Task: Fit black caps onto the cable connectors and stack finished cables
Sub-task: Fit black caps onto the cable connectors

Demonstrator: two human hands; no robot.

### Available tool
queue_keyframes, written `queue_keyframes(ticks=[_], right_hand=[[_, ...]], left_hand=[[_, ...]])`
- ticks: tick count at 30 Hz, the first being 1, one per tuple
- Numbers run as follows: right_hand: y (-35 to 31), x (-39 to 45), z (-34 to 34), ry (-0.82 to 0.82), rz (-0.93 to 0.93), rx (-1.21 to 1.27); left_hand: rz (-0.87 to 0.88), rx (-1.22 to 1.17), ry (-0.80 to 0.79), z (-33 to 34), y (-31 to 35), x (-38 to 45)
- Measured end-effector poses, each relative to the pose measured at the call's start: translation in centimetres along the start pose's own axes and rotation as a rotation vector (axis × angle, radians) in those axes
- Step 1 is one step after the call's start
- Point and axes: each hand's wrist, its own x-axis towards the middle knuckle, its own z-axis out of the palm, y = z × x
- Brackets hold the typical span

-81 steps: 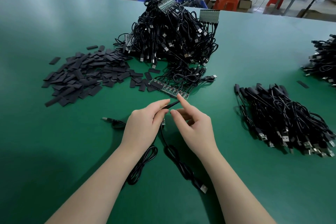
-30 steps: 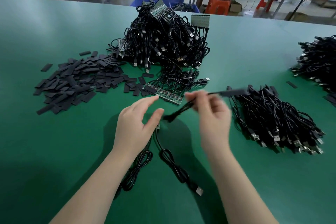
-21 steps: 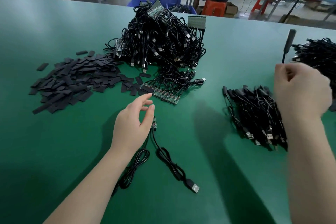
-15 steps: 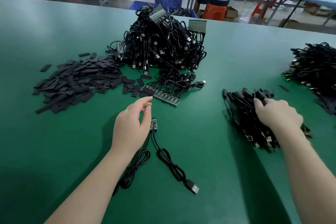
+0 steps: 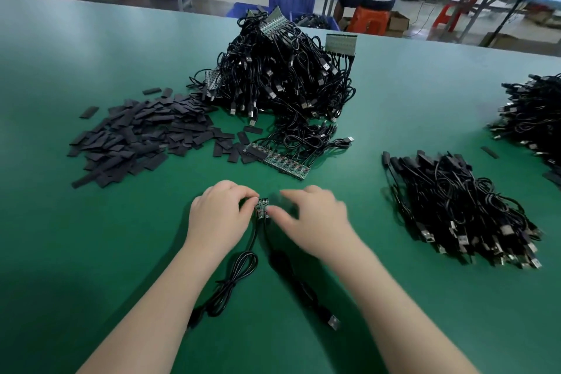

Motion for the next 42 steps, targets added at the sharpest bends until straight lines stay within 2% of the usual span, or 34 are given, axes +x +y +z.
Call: queue_keyframes(ticks=[3,6,11,13,16,21,25,30,42], right_hand=[[-1.4,0.4,2.1,0.01,0.002,0.054],[-1.6,0.4,2.9,0.062,0.014,0.272],[-1.0,0.0,3.8,0.102,-0.051,0.084],[-0.8,0.2,3.5,0.067,-0.046,0.11],[-0.5,-0.2,2.9,0.051,-0.049,0.296],[0.4,-1.1,2.1,0.284,-0.037,0.893],[0.8,-0.7,1.5,0.333,0.003,1.123],[0.6,-0.8,1.6,0.324,0.04,1.194],[0.2,-0.8,1.6,0.389,0.046,1.065]], left_hand=[[-0.006,-0.025,0.014,0.1,-0.2,0.1],[-0.01,-0.068,0.027,0.0,-0.3,0.2],[0.028,-0.111,0.025,0.1,0.0,0.3],[0.02,-0.179,0.017,0.1,0.1,0.1],[-0.014,-0.353,0.022,0.1,0.2,0.0],[0.026,-0.63,-0.085,-0.3,0.9,-0.2],[0.07,-0.713,-0.08,-0.3,1.7,-0.7],[0.061,-0.775,-0.03,-0.2,2.1,-0.8],[0.036,-0.762,0.037,0.5,2.3,-0.9]])
